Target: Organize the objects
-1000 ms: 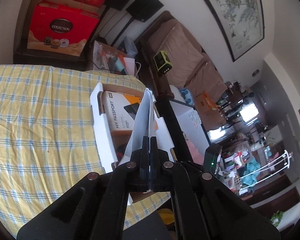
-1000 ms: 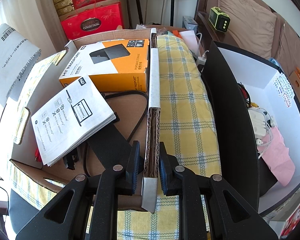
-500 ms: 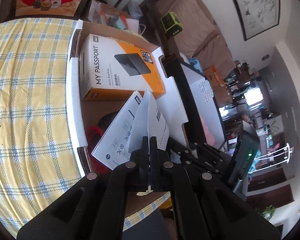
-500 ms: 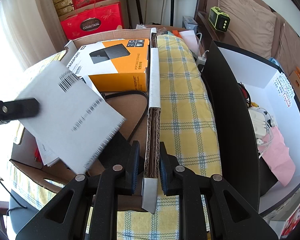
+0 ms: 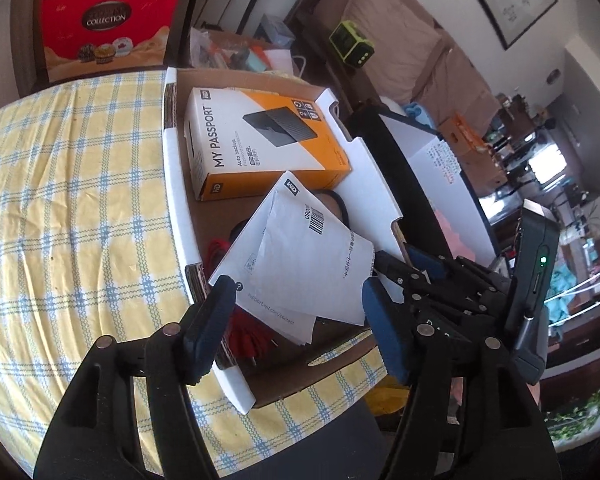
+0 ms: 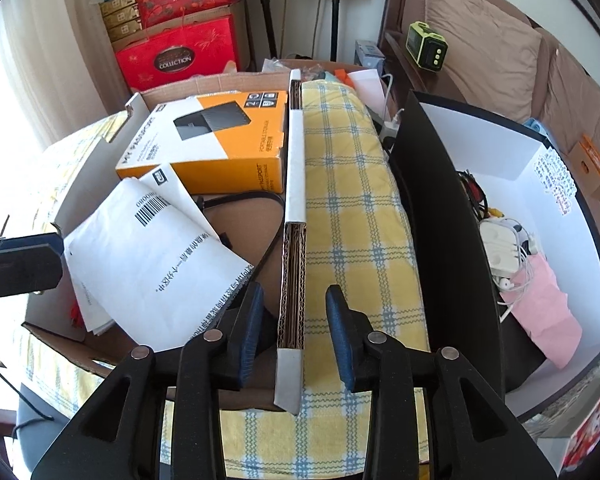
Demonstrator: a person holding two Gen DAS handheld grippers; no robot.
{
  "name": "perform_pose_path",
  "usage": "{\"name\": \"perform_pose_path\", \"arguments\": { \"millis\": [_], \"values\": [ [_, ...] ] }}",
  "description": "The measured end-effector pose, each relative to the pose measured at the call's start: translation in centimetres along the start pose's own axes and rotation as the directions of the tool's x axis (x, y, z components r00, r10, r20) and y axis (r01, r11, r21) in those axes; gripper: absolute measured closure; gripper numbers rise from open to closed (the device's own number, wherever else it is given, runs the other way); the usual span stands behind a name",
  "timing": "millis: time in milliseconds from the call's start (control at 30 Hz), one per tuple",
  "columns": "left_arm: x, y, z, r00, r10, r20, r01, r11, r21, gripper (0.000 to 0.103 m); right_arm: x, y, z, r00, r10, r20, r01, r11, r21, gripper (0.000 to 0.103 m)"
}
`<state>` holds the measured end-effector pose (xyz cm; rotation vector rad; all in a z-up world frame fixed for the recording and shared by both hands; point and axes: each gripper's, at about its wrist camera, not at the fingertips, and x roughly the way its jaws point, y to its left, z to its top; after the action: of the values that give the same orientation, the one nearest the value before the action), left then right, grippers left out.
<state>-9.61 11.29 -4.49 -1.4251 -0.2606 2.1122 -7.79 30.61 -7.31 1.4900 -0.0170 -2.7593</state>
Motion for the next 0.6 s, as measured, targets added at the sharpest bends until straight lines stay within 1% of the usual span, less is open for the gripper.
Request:
{"name": "perform_pose_path", "arguments": {
  "millis": [33,100,133,167,267,300,333,400,500,567,600],
  "values": [
    [-0.6,0.0,-0.2,1.000,0.006,0.015,-0.006,1.000,0.004,0.035,-0.4,0.0,0.0,1.000,-0.005,0.011,0.005,1.000,-0.001,0.064],
    [-1.8,-0.2,-0.4,0.998,0.024,0.051,-0.025,1.000,0.011,0.030,-1.4,0.2,0.1,0.999,-0.020,0.038,0.020,1.000,-0.003,0.057],
    [-2.5,-0.1,-0.7,0.997,0.036,0.071,-0.037,0.999,0.012,0.024,-1.8,0.2,0.1,0.999,-0.024,0.048,0.024,1.000,-0.002,0.056],
    [-2.7,-0.3,-0.6,0.995,0.048,0.088,-0.049,0.999,0.011,0.021,-2.3,0.3,0.1,0.998,-0.027,0.062,0.028,1.000,-0.001,0.052],
    [-3.9,-0.3,-0.9,0.987,0.104,0.126,-0.107,0.994,0.019,0.017,-3.6,0.7,0.2,0.996,-0.016,0.091,0.016,1.000,-0.002,0.046],
    [-4.2,-0.3,-1.1,0.982,0.127,0.138,-0.131,0.991,0.021,0.014,-4.0,0.9,0.2,0.995,-0.009,0.100,0.009,1.000,-0.005,0.043],
    [-4.6,-0.3,-1.3,0.977,0.148,0.151,-0.153,0.988,0.024,0.008,-4.3,1.2,0.1,0.994,-0.006,0.105,0.007,1.000,-0.008,0.041],
    [-5.2,-0.2,-1.7,0.970,0.171,0.171,-0.178,0.984,0.024,0.008,-4.9,1.8,0.0,0.993,0.001,0.115,0.001,1.000,-0.014,0.039],
    [-6.0,0.3,-2.3,0.968,0.181,0.176,-0.185,0.983,0.009,0.006,-5.4,2.7,-0.2,0.993,0.017,0.120,-0.015,1.000,-0.021,0.037],
    [-6.5,0.6,-2.7,0.962,0.196,0.189,-0.199,0.980,-0.003,0.001,-5.6,3.3,-0.3,0.992,0.027,0.122,-0.024,0.999,-0.028,0.036],
    [-6.8,0.8,-2.9,0.958,0.207,0.198,-0.210,0.978,-0.008,0.001,-5.7,3.6,-0.5,0.992,0.031,0.122,-0.027,0.999,-0.032,0.035]
  ]
}}
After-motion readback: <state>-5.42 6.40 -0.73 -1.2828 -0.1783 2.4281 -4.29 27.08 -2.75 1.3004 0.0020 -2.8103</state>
